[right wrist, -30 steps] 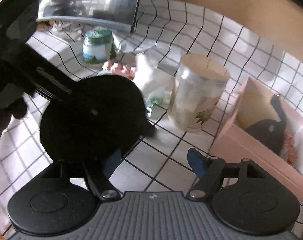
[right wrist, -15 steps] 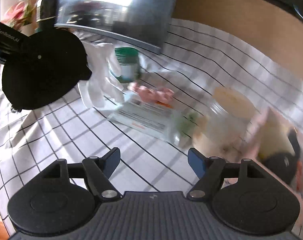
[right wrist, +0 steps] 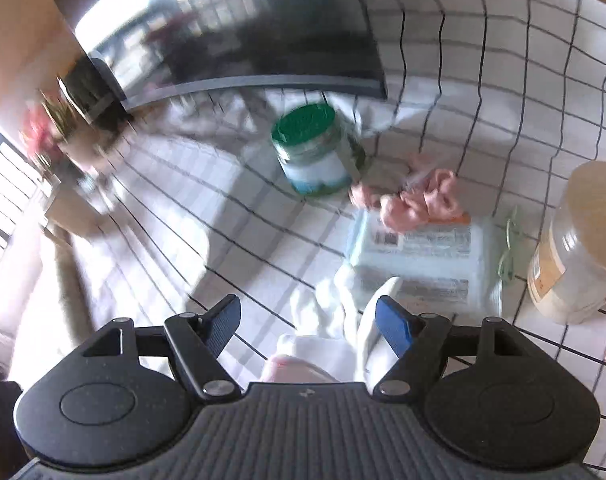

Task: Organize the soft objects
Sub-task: 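Grasp the white glove with the right tool while the left tool holds the black pad, then lift the white glove with the right tool while the left tool holds the black pad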

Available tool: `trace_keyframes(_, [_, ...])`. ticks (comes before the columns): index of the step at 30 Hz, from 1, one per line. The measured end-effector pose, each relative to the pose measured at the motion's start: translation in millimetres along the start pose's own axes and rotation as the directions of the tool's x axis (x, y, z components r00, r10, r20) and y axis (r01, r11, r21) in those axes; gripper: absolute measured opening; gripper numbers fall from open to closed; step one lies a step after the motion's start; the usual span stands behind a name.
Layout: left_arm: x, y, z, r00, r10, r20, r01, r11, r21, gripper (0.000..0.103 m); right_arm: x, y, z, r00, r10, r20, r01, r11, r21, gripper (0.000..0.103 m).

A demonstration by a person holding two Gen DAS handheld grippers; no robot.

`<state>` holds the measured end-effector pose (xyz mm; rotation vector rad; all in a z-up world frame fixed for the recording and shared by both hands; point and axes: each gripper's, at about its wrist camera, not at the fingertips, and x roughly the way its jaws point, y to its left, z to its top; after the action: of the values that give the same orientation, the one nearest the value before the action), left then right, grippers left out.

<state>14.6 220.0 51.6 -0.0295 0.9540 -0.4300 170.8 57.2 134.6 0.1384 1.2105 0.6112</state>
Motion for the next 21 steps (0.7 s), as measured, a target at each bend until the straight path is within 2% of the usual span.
trace_keyframes(4, [-1,2,-5,1.0,-0.015,0.015,0.016,1.0,-0.005,0.026,24,1,-15,0.987,-0.13,-0.09,0.127,0.991,-0.034,0.075])
trace_keyframes(9, [2,0,-6,1.0,-0.018,0.008,0.018,1.0,0.006,0.026,40,-4,-27,0.976,-0.115,-0.187,0.118,0.993,0.004,0.075])
trace_keyframes(12, [3,-8,-2,1.0,-0.003,0.0,0.003,0.998,0.056,0.025,48,5,-25,0.97,-0.114,-0.216,0.107,0.993,-0.042,0.075])
trace_keyframes(14, [3,-17,1,1.0,0.011,-0.001,-0.011,0.996,0.094,0.025,55,11,-24,0.961,-0.148,-0.232,0.129,0.987,-0.093,0.063])
trace_keyframes(16, [2,-23,2,1.0,0.018,0.001,-0.018,0.992,0.123,0.025,56,13,-23,0.956,-0.18,-0.234,0.15,0.979,-0.142,0.028])
trace_keyframes(17, [2,-25,2,1.0,0.018,0.001,-0.018,0.991,0.13,0.025,54,12,-22,0.955,-0.182,-0.234,0.147,0.976,-0.159,0.019])
trace_keyframes(18, [2,-26,2,1.0,0.017,0.0,-0.017,0.991,0.13,0.025,50,10,-21,0.956,-0.176,-0.233,0.139,0.976,-0.165,0.012])
trace_keyframes(21, [-2,-24,4,1.0,0.028,0.008,-0.029,0.992,0.126,0.025,31,2,-13,0.968,-0.177,-0.18,0.15,0.976,-0.158,0.009])
